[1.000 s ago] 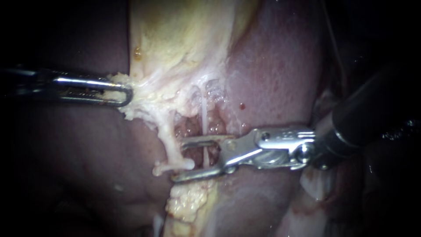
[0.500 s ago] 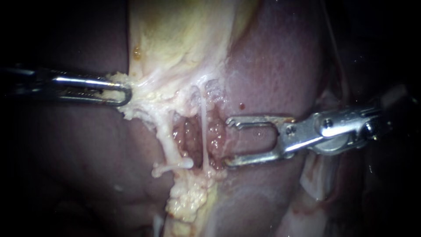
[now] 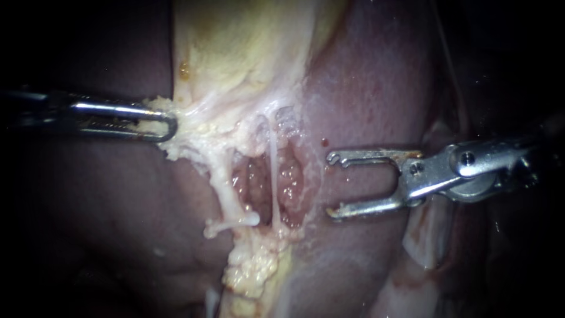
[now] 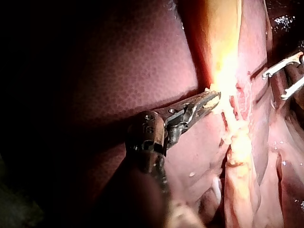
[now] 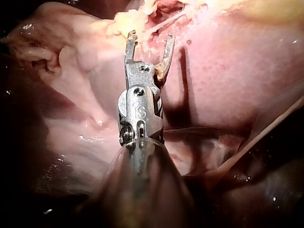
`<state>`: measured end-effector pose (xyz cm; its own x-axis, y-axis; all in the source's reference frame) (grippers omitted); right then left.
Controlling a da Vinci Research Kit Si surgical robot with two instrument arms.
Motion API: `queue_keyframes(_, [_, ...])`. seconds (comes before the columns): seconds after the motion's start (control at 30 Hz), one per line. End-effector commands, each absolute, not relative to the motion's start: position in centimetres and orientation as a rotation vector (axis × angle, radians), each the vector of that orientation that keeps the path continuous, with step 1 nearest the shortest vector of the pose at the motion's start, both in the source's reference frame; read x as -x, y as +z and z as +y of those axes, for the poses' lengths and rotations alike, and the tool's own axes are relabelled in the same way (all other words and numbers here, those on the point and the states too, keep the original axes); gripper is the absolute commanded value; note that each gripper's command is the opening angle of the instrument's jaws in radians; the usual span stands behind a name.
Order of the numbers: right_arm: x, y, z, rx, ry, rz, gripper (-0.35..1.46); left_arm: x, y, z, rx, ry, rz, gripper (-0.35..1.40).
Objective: Going back first clip left tube
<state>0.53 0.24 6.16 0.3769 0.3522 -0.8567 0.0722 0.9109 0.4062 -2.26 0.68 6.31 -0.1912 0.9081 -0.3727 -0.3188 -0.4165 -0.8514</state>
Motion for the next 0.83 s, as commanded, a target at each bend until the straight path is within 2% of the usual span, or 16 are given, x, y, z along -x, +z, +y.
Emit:
queue_keyframes(0.03, [-0.52,6.16,0.24,-0.412,0.185,1.18,0.5,2.28,6.34,0.67,1.15,1.749,-0.786,-0.35])
queue_keyframes(0.37, [-0.49,6.11,0.27,-0.415,0.187,1.18,0.5,2.68,6.77,0.57,1.137,1.775,-0.769,-0.35])
queue_keyframes(0.83, [-0.49,6.09,0.27,-0.413,0.182,1.182,0.5,2.7,6.8,0.57,1.135,1.778,-0.771,-0.35])
